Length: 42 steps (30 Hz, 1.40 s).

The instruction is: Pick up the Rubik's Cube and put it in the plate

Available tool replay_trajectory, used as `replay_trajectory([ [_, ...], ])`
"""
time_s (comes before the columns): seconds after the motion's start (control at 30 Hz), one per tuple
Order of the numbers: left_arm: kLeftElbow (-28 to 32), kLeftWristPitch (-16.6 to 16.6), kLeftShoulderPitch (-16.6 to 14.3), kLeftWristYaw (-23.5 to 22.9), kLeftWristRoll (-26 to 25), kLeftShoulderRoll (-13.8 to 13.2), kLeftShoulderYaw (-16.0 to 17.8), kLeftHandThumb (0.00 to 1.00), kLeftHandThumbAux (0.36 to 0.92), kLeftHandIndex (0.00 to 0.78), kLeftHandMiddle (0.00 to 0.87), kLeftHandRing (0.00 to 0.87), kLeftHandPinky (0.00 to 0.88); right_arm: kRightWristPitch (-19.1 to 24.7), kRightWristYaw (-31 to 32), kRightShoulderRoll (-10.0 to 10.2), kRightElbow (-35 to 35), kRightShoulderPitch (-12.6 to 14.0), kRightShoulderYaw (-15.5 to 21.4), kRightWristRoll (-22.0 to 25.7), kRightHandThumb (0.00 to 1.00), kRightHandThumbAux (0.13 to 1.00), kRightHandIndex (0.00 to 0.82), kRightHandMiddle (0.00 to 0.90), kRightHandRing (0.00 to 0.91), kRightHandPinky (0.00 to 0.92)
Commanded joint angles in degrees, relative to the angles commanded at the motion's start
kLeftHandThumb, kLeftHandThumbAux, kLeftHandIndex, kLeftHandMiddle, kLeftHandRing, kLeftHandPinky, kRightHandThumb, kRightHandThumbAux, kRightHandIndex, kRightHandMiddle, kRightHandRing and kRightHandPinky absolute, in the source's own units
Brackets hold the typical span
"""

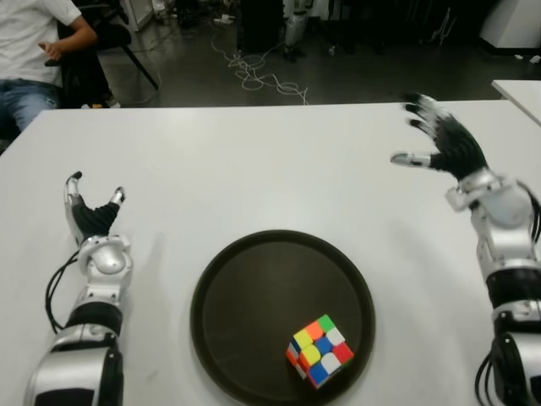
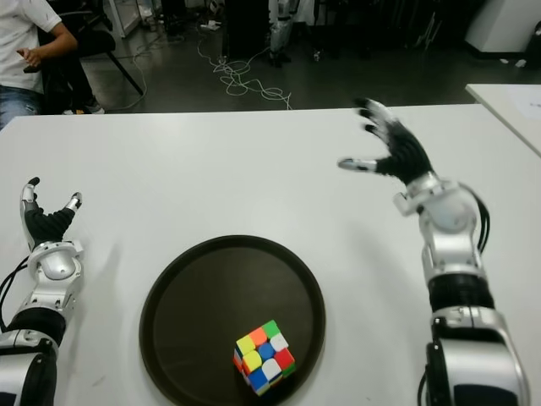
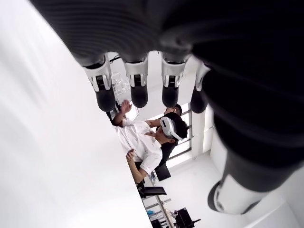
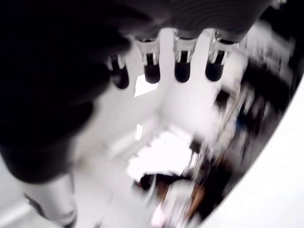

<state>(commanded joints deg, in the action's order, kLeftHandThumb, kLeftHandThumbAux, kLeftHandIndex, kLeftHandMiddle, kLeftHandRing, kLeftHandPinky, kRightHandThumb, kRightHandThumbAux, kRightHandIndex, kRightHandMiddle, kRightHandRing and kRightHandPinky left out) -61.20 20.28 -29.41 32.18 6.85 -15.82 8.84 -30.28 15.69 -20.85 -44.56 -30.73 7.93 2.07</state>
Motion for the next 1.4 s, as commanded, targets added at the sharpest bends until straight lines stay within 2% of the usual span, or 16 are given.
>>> replay_trajectory([
  [0.13, -0.17, 0.22, 0.05, -0.30, 0.14, -0.15, -0.09, 0.000, 0.738, 0.001, 0.024, 0.027, 0.038, -0.43, -3.85, 0.50, -0.82, 0.51, 0.14, -1.01, 0.000, 0.812, 0.005, 0.001, 0.000, 0.000],
  [0.4, -0.03, 1.18, 0.38, -0.56, 0.99, -0.69, -0.85, 0.000, 0.743, 0.018, 0.043, 0.040, 0.059, 0.11, -13.32, 3.17, -2.53, 0.75, -0.28, -3.66, 0.000, 0.852, 0.010, 0.003, 0.000, 0.000],
  [0.63, 0.12, 1.53, 0.59, -0.76, 1.18, -0.98, -1.07, 0.000, 0.728, 0.021, 0.040, 0.035, 0.057, -1.18, -16.58, 3.65, -5.35, 1.12, -0.33, -4.77, 0.000, 0.880, 0.012, 0.006, 0.000, 0.000],
  [0.73, 0.09, 1.78, 0.69, -0.80, 1.29, -1.10, -1.15, 0.000, 0.716, 0.018, 0.034, 0.027, 0.052, -2.54, -17.43, 3.51, -7.18, 1.75, -0.41, -5.25, 0.000, 0.873, 0.009, 0.001, 0.000, 0.000],
  [0.93, 0.35, 2.21, 1.23, -0.35, 2.11, -1.55, -1.50, 0.000, 0.701, 0.013, 0.026, 0.016, 0.034, -5.29, -20.76, 4.75, -8.64, 4.01, -1.29, -7.17, 0.000, 0.849, 0.002, 0.000, 0.000, 0.000],
  [1.3, 0.35, 4.05, 2.24, -1.15, 1.80, -1.82, -1.13, 0.000, 0.710, 0.015, 0.033, 0.023, 0.037, -8.81, -25.33, 6.23, -8.60, 6.88, -2.49, -10.01, 0.000, 0.809, 0.000, 0.000, 0.000, 0.000],
  [1.37, 0.50, 4.37, 2.62, -1.16, 1.95, -1.84, -1.24, 0.000, 0.705, 0.016, 0.034, 0.027, 0.043, -9.36, -26.14, 6.40, -8.67, 7.21, -2.56, -10.32, 0.000, 0.806, 0.000, 0.000, 0.000, 0.000],
  [1.4, 1.47, 4.95, 3.87, -1.03, 2.21, -1.70, -1.43, 0.000, 0.703, 0.016, 0.034, 0.028, 0.043, -9.85, -26.70, 6.53, -8.70, 7.47, -2.50, -10.42, 0.000, 0.806, 0.000, 0.000, 0.000, 0.000],
])
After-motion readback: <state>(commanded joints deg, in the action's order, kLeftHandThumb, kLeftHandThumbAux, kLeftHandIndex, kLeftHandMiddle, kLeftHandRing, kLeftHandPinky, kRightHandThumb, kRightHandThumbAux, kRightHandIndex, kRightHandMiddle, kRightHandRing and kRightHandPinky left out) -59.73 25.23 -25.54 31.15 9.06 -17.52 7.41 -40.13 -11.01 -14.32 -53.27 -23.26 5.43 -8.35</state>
